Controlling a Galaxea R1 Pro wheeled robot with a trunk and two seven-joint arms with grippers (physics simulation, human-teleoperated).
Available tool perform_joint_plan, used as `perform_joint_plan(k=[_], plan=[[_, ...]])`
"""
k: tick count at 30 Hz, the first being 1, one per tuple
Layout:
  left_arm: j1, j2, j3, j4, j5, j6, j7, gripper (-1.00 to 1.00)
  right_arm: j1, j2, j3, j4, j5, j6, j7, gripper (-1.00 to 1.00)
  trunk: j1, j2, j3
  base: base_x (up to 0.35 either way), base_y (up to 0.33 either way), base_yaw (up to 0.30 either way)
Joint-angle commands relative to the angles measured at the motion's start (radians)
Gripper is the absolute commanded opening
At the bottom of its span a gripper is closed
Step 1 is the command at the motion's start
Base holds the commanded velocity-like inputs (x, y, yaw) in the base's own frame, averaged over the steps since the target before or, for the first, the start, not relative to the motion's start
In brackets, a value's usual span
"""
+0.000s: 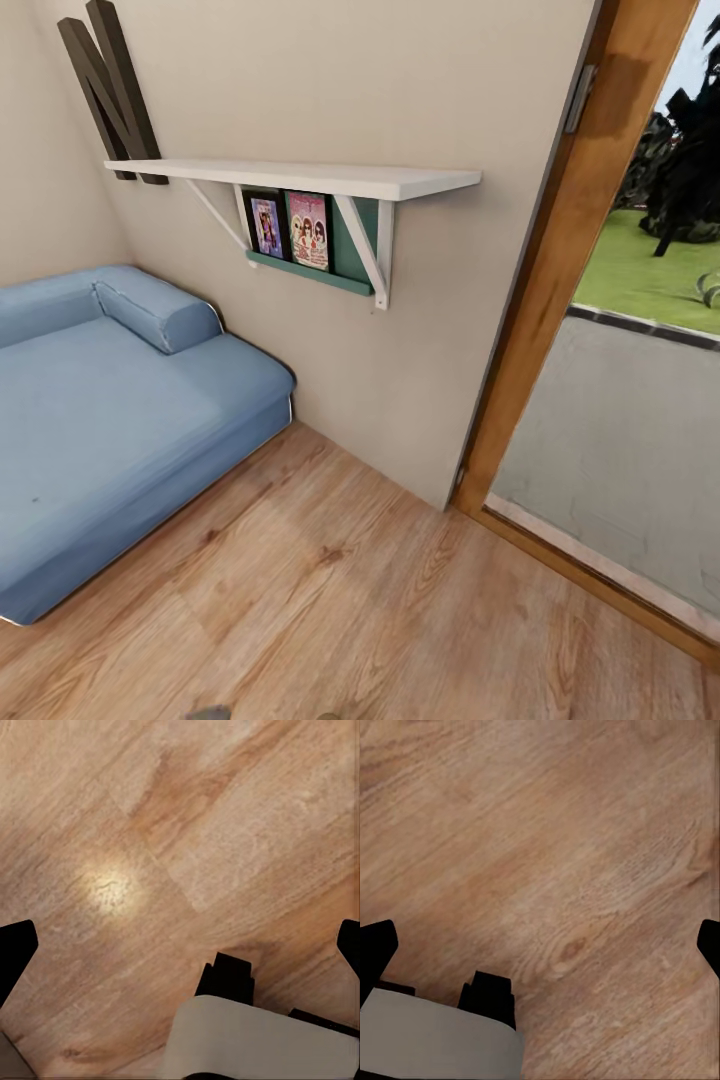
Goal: Place each of the two pumpkins and all three candles from the living room inside a cabinet in the living room (use any cabinet), then make sure every cabinet is closed, and position the cauldron so it is next to a table in the living room.
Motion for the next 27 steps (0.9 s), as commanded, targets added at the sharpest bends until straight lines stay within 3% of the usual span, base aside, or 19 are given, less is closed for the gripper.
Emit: perform_joint_plan(k=[1, 3, 4, 7, 11, 14, 18, 19, 23, 27], plan=[[-0.021, 0.001, 0.001, -0.002, 0.001, 0.045, 0.000, 1.00, -0.019, 0.005, 0.000, -0.025, 0.013, 0.066, -0.003, 1.00, 0.000, 0.000, 0.000, 0.000, 0.000, 0.000], [-0.076, 0.002, 0.001, -0.004, 0.001, 0.136, 0.000, 1.00, -0.048, 0.039, 0.000, -0.085, 0.046, 0.227, -0.008, 1.00, 0.000, 0.000, 0.000, 0.000, 0.000, 0.000], [-0.125, 0.002, 0.002, -0.005, 0.002, 0.196, 0.000, 1.00, -0.059, 0.072, -0.001, -0.135, 0.078, 0.339, -0.016, 1.00, 0.000, 0.000, 0.000, 0.000, 0.000, 0.000], [-0.234, 0.001, 0.009, -0.006, 0.005, 0.279, 0.000, 1.00, -0.069, 0.119, -0.001, -0.225, 0.141, 0.451, -0.042, 1.00, 0.000, 0.000, 0.000, 0.000, 0.000, 0.000], [-0.355, 0.004, 0.052, -0.008, 0.040, 0.388, 0.000, 1.00, -0.071, 0.130, -0.001, -0.260, 0.169, 0.476, -0.051, 1.00, 0.000, 0.000, -0.001, 0.000, 0.000, 0.012], [-0.420, 0.005, 0.080, -0.009, 0.067, 0.434, 0.000, 1.00, -0.071, 0.132, -0.001, -0.265, 0.172, 0.480, -0.053, 1.00, 0.000, 0.000, -0.003, 0.000, 0.000, 0.118], [-0.494, -0.001, 0.094, -0.018, 0.081, 0.465, 0.000, 1.00, -0.071, 0.138, -0.001, -0.268, 0.172, 0.482, -0.053, 1.00, 0.000, 0.000, -0.007, 0.000, 0.000, 0.195], [-0.534, -0.003, 0.097, -0.039, 0.089, 0.513, -0.001, 1.00, -0.071, 0.142, 0.000, -0.271, 0.172, 0.483, -0.053, 1.00, 0.000, 0.000, -0.008, 0.000, 0.000, 0.221], [-0.570, 0.003, 0.124, -0.151, 0.119, 0.624, -0.001, 1.00, -0.071, 0.161, 0.000, -0.271, 0.172, 0.484, -0.057, 1.00, 0.000, 0.000, -0.012, 0.000, 0.000, 0.224], [-0.576, 0.006, 0.200, -0.291, 0.132, 0.687, 0.000, 1.00, -0.071, 0.167, 0.001, -0.272, 0.171, 0.484, -0.058, 1.00, 0.000, 0.000, -0.016, 0.000, 0.000, 0.226]])
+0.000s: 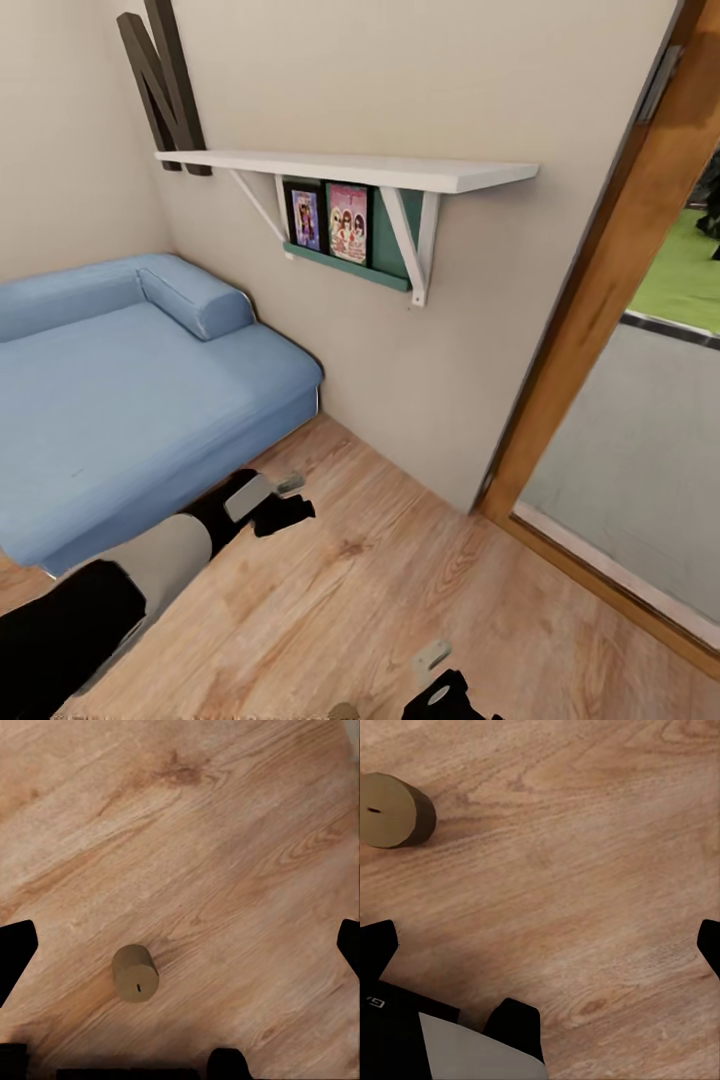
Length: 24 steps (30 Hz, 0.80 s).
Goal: Place each of the two pumpkins and all three candles from the living room inside a cabinet in the living room (use any cabinet), then make sure every cabinet is closed, and position the cauldron so it is next to a table in the living room.
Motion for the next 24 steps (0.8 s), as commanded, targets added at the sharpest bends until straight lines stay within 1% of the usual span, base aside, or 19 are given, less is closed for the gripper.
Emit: perform_joint_plan(k=[1, 4, 7, 11, 15, 24], plan=[[0.000, -0.003, 0.011, -0.015, -0.001, 0.002, 0.000, 1.00, 0.000, 0.001, 0.000, 0.000, 0.000, 0.000, 0.000, 1.00, 0.000, 0.000, -0.001, 0.000, 0.000, 0.226], [0.000, -0.009, 0.018, -0.034, 0.000, 0.003, -0.001, 1.00, 0.000, 0.001, 0.000, 0.000, 0.000, 0.000, 0.000, 1.00, 0.000, 0.000, -0.004, 0.000, 0.000, 0.226], [0.000, -0.005, 0.022, -0.071, 0.000, 0.003, 0.000, 1.00, 0.000, 0.001, 0.000, -0.008, 0.000, 0.000, 0.001, 1.00, 0.000, 0.000, -0.007, 0.000, 0.000, 0.226], [0.001, -0.001, 0.024, -0.122, -0.001, 0.006, 0.001, 1.00, 0.000, 0.002, 0.000, -0.049, -0.001, 0.000, 0.001, 1.00, 0.000, 0.000, -0.011, 0.000, 0.000, 0.233], [0.001, -0.001, 0.024, -0.128, 0.000, 0.007, 0.002, 1.00, 0.000, 0.001, 0.001, -0.070, -0.002, 0.000, 0.002, 1.00, 0.000, 0.000, -0.015, 0.000, 0.000, 0.257], [0.002, -0.001, 0.025, -0.129, 0.002, 0.008, 0.001, 1.00, 0.000, -0.006, 0.000, -0.074, -0.007, 0.000, 0.002, 1.00, 0.000, 0.000, -0.016, 0.000, 0.000, 0.280]])
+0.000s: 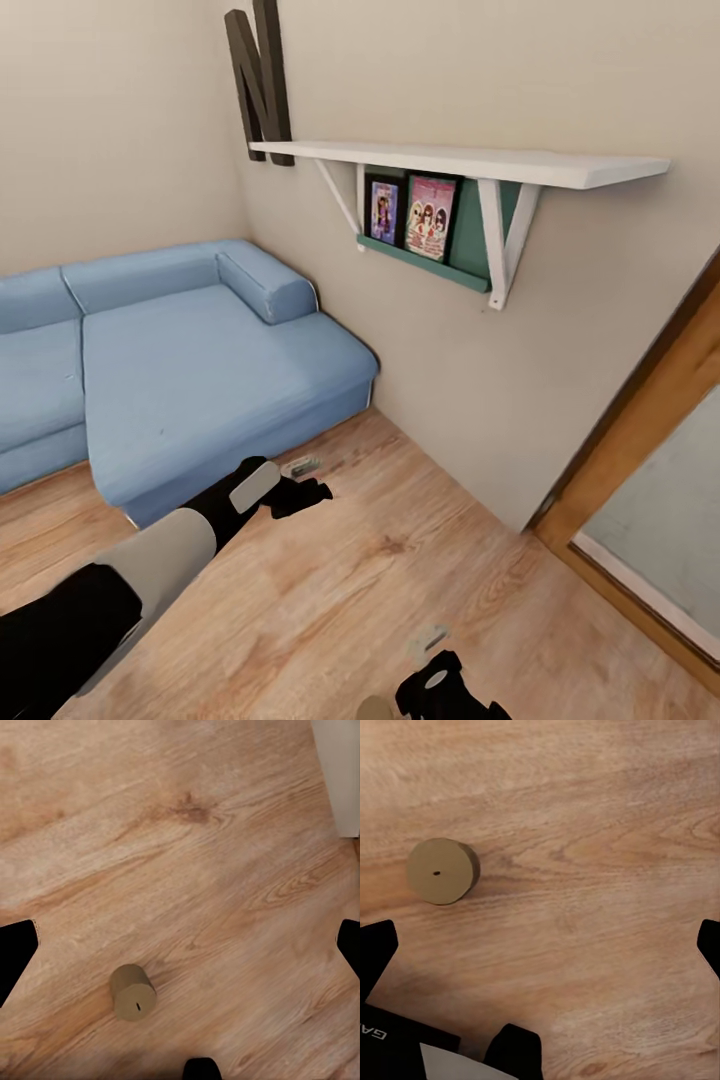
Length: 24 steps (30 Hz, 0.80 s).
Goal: Place each of the two pumpkins and all three candles from the living room inside a cabinet in the living room (use any cabinet), then make sure every cabinet is closed, and position the cauldron so it is next to a table in the living room.
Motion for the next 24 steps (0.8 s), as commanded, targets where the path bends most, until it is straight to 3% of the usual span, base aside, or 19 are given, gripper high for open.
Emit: perform_joint_plan(k=[1, 6, 10, 12, 14, 16, 18, 20, 21, 24], plan=[[0.000, 0.000, 0.000, 0.000, 0.000, 0.000, 0.000, 1.00, 0.000, 0.000, 0.000, 0.000, -0.001, 0.000, 0.000, 1.00, 0.000, 0.000, 0.000, 0.000, 0.000, 0.285], [0.000, 0.000, -0.001, -0.011, 0.000, 0.000, 0.000, 1.00, 0.000, 0.005, 0.000, -0.007, -0.001, 0.000, -0.025, 1.00, 0.000, 0.000, 0.000, 0.000, 0.000, 0.288], [0.001, 0.002, -0.002, -0.141, 0.005, 0.001, -0.014, 1.00, 0.000, 0.015, 0.001, -0.053, -0.001, 0.000, -0.059, 1.00, 0.000, 0.000, 0.000, 0.000, 0.000, 0.291], [0.003, 0.003, -0.002, -0.184, 0.014, 0.000, -0.039, 1.00, 0.000, 0.016, 0.001, -0.061, -0.001, 0.000, -0.061, 1.00, 0.000, 0.000, 0.000, 0.000, 0.000, 0.291], [0.004, 0.014, -0.001, -0.220, 0.033, -0.002, -0.113, 1.00, 0.000, 0.016, 0.002, -0.068, -0.001, 0.000, -0.062, 1.00, 0.000, 0.000, 0.000, 0.000, 0.000, 0.291], [0.004, 0.030, 0.001, -0.233, 0.049, -0.004, -0.241, 1.00, 0.000, 0.016, 0.003, -0.072, -0.001, 0.000, -0.064, 1.00, 0.000, 0.000, 0.000, 0.000, 0.000, 0.291], [0.006, 0.056, 0.002, -0.234, 0.057, -0.004, -0.421, 1.00, 0.000, 0.016, 0.003, -0.072, -0.001, 0.000, -0.064, 1.00, 0.000, 0.000, 0.000, 0.000, 0.000, 0.291], [0.008, 0.089, 0.001, -0.233, 0.059, -0.005, -0.650, 1.00, 0.000, 0.016, 0.004, -0.072, -0.001, 0.000, -0.065, 1.00, 0.000, 0.000, 0.000, 0.000, 0.000, 0.291], [0.009, 0.110, 0.000, -0.220, 0.057, -0.007, -0.882, 1.00, 0.000, 0.016, 0.004, -0.071, -0.001, 0.000, -0.065, 1.00, 0.000, 0.000, 0.000, 0.000, 0.000, 0.291], [0.010, 0.120, -0.002, -0.131, 0.051, -0.010, -1.130, 1.00, 0.000, 0.016, 0.004, -0.066, -0.001, 0.000, -0.066, 1.00, 0.000, 0.000, 0.000, 0.000, 0.000, 0.291]])
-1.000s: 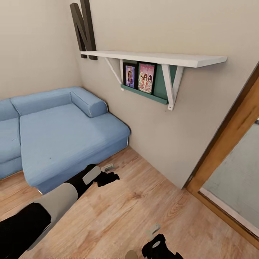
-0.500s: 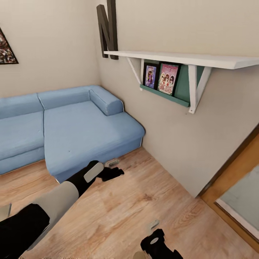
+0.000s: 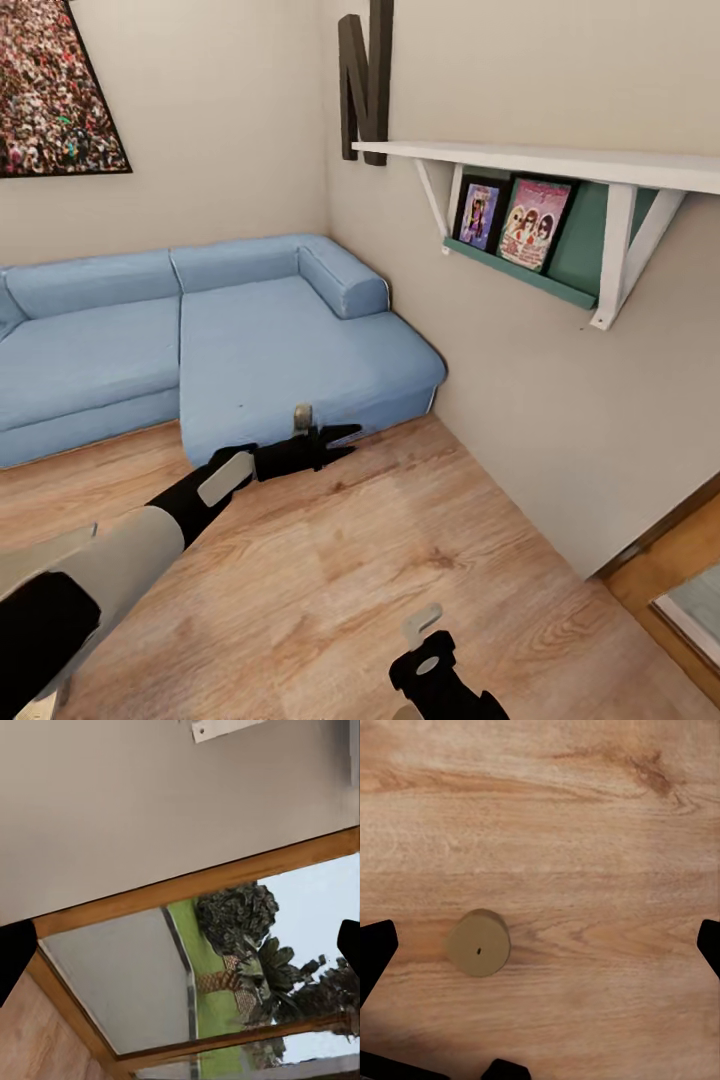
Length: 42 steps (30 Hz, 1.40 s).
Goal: Place each of the two pumpkins and all three candles from the living room inside a cabinet in the living room (use any cabinet), then make sure every cabinet is closed, and position the cauldron so it is next to a table in the living room.
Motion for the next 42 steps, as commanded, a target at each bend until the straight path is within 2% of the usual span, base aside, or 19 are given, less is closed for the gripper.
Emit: perform_joint_plan(k=[1, 4, 11, 22, 42], plan=[[0.000, 0.001, 0.000, 0.022, 0.000, -0.002, -0.032, 1.00, 0.000, 0.000, 0.000, 0.001, 0.000, 0.000, 0.000, 1.00, 0.000, 0.000, 0.000, 0.000, 0.000, 0.291], [0.000, 0.004, -0.001, 0.050, -0.001, -0.006, -0.073, 1.00, 0.000, 0.000, 0.000, 0.001, -0.001, 0.000, 0.001, 1.00, 0.000, 0.000, 0.000, 0.000, 0.000, 0.273], [0.001, -0.002, -0.002, 0.055, 0.001, -0.008, -0.086, 1.00, 0.000, -0.008, -0.008, 0.016, -0.009, 0.000, 0.010, 1.00, 0.000, 0.000, 0.000, 0.000, 0.000, 0.056], [0.001, -0.007, -0.002, 0.056, 0.008, -0.011, -0.086, 1.00, 0.001, -0.001, -0.001, 0.032, -0.004, 0.000, 0.011, 1.00, 0.042, -0.077, -0.034, 0.000, 0.000, 0.000], [0.001, -0.022, 0.002, 0.049, 0.005, -0.013, -0.077, 1.00, 0.002, -0.006, 0.000, 0.031, -0.002, -0.014, 0.035, 1.00, 0.119, -0.217, -0.097, 0.000, 0.000, 0.051]])
